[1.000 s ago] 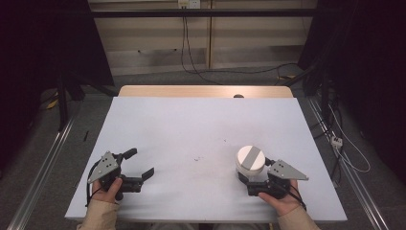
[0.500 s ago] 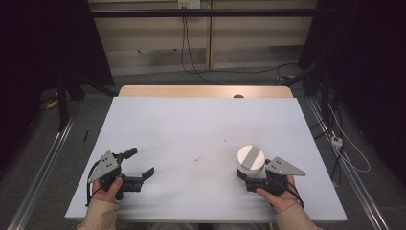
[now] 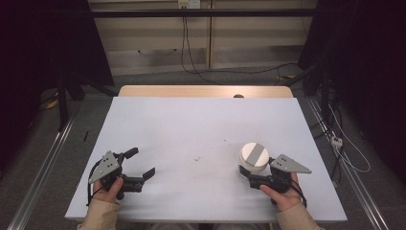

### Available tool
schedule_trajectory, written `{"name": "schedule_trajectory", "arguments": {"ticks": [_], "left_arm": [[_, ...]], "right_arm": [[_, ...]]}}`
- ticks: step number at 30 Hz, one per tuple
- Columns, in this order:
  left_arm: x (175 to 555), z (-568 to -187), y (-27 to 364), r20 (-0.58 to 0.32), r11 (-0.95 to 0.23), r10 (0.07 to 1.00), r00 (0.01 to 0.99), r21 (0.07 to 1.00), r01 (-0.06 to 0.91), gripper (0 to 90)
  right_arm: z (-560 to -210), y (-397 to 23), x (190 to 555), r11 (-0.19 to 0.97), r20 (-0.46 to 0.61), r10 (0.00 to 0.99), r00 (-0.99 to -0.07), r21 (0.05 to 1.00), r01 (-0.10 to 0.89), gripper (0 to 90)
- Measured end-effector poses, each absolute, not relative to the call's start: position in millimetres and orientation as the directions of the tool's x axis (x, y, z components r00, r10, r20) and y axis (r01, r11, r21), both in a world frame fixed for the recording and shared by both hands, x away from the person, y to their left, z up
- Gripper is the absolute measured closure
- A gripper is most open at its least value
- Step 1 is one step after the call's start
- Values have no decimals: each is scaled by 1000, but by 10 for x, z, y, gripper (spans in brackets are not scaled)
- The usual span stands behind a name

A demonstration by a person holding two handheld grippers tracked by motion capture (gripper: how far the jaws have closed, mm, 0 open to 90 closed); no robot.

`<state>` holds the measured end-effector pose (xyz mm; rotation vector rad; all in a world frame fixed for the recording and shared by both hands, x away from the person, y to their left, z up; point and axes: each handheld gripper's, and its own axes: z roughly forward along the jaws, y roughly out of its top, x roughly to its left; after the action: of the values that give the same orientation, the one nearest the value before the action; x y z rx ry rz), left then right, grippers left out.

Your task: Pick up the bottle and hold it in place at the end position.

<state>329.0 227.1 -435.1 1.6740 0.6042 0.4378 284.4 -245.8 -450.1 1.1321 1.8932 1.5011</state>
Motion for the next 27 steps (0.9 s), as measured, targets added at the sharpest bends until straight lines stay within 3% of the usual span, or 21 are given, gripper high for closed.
{"name": "schedule_trajectory", "arguments": {"ticks": [27], "left_arm": [[3310,-4350,2240,-34,-132,601,799,981,141,33]], "right_arm": [[-4302,-2091,3153,108,61,797,-601,965,241,185]]}}
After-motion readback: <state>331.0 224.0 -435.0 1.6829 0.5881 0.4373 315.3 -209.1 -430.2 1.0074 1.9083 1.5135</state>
